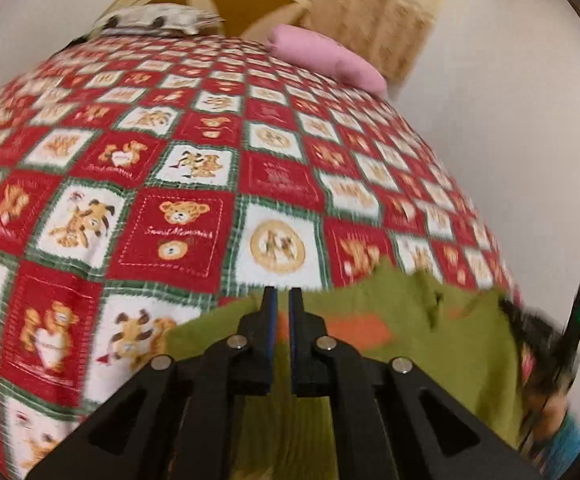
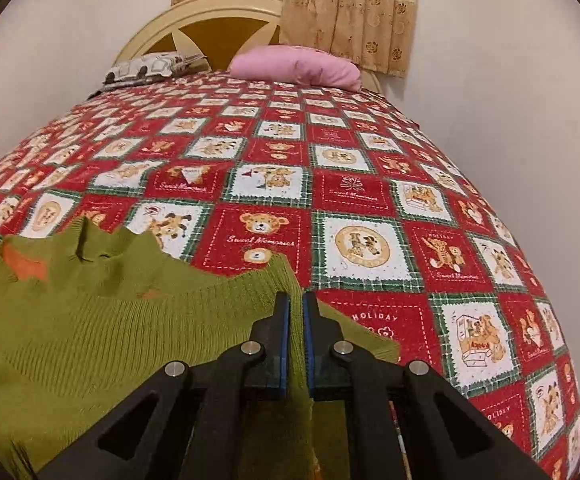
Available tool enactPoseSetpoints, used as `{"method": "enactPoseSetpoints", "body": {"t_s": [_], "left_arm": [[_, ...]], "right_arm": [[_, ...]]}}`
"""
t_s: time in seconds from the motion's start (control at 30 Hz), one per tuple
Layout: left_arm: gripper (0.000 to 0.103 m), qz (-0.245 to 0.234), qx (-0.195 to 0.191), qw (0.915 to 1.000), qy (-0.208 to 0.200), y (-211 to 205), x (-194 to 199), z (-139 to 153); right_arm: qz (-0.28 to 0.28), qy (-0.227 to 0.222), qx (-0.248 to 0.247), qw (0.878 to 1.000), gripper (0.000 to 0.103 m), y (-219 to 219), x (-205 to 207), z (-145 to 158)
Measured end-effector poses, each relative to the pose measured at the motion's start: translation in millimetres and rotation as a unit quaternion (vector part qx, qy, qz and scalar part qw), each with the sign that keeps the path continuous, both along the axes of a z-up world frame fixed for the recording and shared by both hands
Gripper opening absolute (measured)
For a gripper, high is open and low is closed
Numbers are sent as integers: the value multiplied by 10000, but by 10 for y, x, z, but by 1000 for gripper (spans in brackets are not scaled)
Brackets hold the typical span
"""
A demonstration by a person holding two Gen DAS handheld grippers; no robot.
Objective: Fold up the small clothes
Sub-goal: 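Hold the hem with both grippers and lift the sweater off the quilt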
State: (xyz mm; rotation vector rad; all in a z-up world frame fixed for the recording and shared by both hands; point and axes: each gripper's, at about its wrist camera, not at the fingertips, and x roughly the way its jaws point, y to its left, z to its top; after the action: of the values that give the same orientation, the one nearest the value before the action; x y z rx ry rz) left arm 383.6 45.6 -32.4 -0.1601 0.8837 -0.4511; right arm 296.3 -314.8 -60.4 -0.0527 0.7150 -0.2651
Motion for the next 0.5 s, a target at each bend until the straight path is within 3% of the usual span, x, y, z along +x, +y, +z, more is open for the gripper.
{"method": "enactPoseSetpoints", "body": {"t_s": [0.03,0.1,0.17,0.2,0.27,0.33,0.37,0.43,0.47,0.5], "left_arm": [[15,-187,110,9997,-70,15,-83,39],[44,-409,204,9989,-116,14,-187,68],[65,-580,437,9973,-129,-37,-278,42],[67,-625,574,9963,-145,-71,-299,11],[67,-664,903,9937,-34,-149,-316,-85],[66,-736,904,9930,208,-220,-286,-201],[52,-799,905,9922,304,-265,-290,-266],[39,-755,1185,9901,74,-332,-331,-295],[21,-737,1253,9894,-14,-340,-352,-279],[12,-694,1211,9902,-61,-320,-360,-249]], "right_arm": [[17,-48,22,10000,6,-8,-12,19],[47,-59,3,10000,6,5,-21,8],[58,-19,-13,10000,6,18,3,-39],[50,-15,-13,10000,6,19,-2,-46],[40,-61,11,10000,6,5,5,-33],[23,-69,56,10000,6,-11,-6,-33],[12,-46,69,10000,6,-16,-1,-42],[3,27,70,10000,6,-23,26,-63],[1,60,62,10000,6,-21,38,-71],[-3,81,42,10000,6,-14,42,-74]]}}
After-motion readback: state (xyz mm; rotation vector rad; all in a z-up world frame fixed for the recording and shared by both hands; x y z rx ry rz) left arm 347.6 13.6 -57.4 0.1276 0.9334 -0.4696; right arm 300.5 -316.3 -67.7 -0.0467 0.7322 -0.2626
